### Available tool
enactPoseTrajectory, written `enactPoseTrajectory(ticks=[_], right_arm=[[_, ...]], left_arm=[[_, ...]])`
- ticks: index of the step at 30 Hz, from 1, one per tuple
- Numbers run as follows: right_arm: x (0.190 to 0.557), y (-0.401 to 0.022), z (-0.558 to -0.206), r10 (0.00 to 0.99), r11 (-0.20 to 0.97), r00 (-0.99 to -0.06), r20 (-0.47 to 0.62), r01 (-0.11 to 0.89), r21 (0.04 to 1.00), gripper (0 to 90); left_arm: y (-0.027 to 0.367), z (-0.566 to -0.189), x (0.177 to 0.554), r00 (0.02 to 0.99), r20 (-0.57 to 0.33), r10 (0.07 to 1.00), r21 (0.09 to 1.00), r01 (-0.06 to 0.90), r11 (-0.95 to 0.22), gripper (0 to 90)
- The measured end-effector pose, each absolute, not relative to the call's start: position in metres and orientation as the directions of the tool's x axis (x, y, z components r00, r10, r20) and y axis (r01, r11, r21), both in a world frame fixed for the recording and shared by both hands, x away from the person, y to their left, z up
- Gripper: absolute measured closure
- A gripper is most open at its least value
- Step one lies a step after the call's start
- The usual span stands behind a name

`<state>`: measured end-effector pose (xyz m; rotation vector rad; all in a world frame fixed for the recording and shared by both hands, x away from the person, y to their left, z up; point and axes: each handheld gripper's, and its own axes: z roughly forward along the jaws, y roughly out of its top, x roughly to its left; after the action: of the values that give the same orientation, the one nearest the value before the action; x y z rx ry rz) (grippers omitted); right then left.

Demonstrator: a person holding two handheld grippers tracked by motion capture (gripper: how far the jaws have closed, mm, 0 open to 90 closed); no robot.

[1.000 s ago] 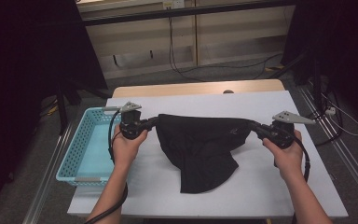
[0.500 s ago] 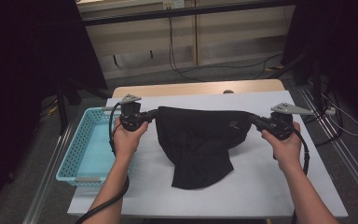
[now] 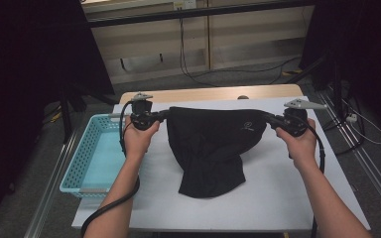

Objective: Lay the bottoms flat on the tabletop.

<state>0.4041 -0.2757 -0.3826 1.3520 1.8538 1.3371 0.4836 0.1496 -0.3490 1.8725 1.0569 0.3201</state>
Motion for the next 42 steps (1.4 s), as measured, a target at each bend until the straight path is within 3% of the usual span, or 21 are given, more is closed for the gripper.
enactPoseTrajectory(ticks=[4, 7, 8, 9, 10, 11, 12, 13, 16, 17, 23, 29, 42], right_arm=[[0.436, -0.276, -0.372, 0.916, 0.049, -0.376, 0.138, 0.448, 0.893, 86.4], [0.484, -0.275, -0.347, 0.956, 0.042, -0.281, 0.083, 0.413, 0.910, 82.6], [0.484, -0.275, -0.347, 0.956, 0.042, -0.281, 0.083, 0.413, 0.910, 82.6], [0.503, -0.273, -0.343, 0.970, -0.023, -0.208, 0.122, 0.424, 0.905, 58.9], [0.503, -0.273, -0.343, 0.970, -0.023, -0.208, 0.122, 0.424, 0.905, 58.9], [0.508, -0.269, -0.346, 0.975, -0.008, -0.195, 0.102, 0.433, 0.902, 54.0], [0.508, -0.269, -0.346, 0.975, -0.008, -0.195, 0.102, 0.433, 0.902, 54.0], [0.504, -0.262, -0.357, 0.966, 0.010, -0.231, 0.118, 0.485, 0.875, 42.8], [0.493, -0.256, -0.371, 0.960, 0.049, -0.263, 0.099, 0.504, 0.862, 42.1], [0.479, -0.251, -0.386, 0.942, 0.043, -0.305, 0.139, 0.522, 0.852, 39.9], [0.432, -0.238, -0.419, 0.924, 0.113, -0.364, 0.118, 0.554, 0.825, 34.4], [0.400, -0.235, -0.430, 0.917, 0.111, -0.375, 0.137, 0.567, 0.816, 31.8], [0.374, -0.217, -0.444, 0.890, 0.163, -0.440, 0.124, 0.559, 0.813, 32.5]], left_arm=[[0.139, -0.336, 0.515, 0.589, -0.195, 0.785, 0.824, 0.532, -0.194, 87.5], [0.128, -0.322, 0.546, 0.558, -0.190, 0.808, 0.843, 0.514, -0.157, 86.8], [0.128, -0.322, 0.546, 0.558, -0.190, 0.808, 0.843, 0.514, -0.157, 83.8], [0.123, -0.324, 0.560, 0.525, -0.155, 0.837, 0.849, 0.504, -0.159, 68.8], [0.123, -0.324, 0.560, 0.525, -0.155, 0.837, 0.849, 0.504, -0.159, 50.4], [0.121, -0.327, 0.562, 0.501, -0.134, 0.855, 0.850, 0.501, -0.160, 40.2], [0.119, -0.333, 0.562, 0.502, -0.123, 0.856, 0.847, 0.503, -0.173, 40.2], [0.117, -0.342, 0.559, 0.513, -0.122, 0.850, 0.838, 0.512, -0.189, 34.5], [0.116, -0.354, 0.551, 0.520, -0.121, 0.845, 0.832, 0.518, -0.200, 24.3], [0.115, -0.364, 0.543, 0.524, -0.141, 0.840, 0.822, 0.535, -0.196, 20.2], [0.115, -0.381, 0.509, 0.568, -0.152, 0.809, 0.810, 0.541, -0.227, 15.3], [0.121, -0.390, 0.484, 0.583, -0.152, 0.798, 0.794, 0.553, -0.253, 12.3], [0.126, -0.403, 0.451, 0.601, -0.141, 0.787, 0.785, 0.552, -0.281, 10.1]])
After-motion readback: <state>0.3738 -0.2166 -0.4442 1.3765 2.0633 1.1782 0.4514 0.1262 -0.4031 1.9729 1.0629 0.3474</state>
